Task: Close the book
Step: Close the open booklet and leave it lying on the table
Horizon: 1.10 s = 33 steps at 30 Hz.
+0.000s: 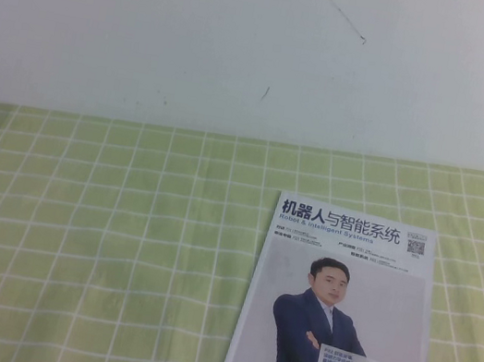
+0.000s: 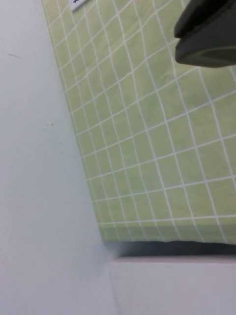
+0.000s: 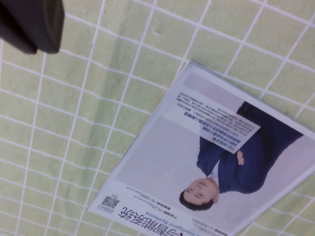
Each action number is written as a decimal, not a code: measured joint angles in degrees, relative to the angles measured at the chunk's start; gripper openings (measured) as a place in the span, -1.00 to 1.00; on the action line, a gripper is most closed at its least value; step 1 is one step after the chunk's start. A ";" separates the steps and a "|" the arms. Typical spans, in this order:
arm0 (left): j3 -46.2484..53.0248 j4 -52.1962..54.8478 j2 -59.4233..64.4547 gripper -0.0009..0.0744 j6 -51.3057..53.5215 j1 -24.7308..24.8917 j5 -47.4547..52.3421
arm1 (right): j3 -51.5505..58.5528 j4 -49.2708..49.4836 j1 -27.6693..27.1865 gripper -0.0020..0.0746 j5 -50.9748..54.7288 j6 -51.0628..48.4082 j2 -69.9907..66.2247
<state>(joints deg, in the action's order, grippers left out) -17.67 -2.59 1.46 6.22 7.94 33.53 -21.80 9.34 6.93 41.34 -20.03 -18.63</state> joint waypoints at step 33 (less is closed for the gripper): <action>18.29 0.22 -2.28 -0.99 -8.46 -1.10 -13.83 | 0.00 0.11 0.00 -0.95 0.00 0.00 0.00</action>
<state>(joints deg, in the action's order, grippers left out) 0.62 -2.37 -0.82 -2.24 6.84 19.71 -21.80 9.44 6.93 41.34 -20.03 -18.63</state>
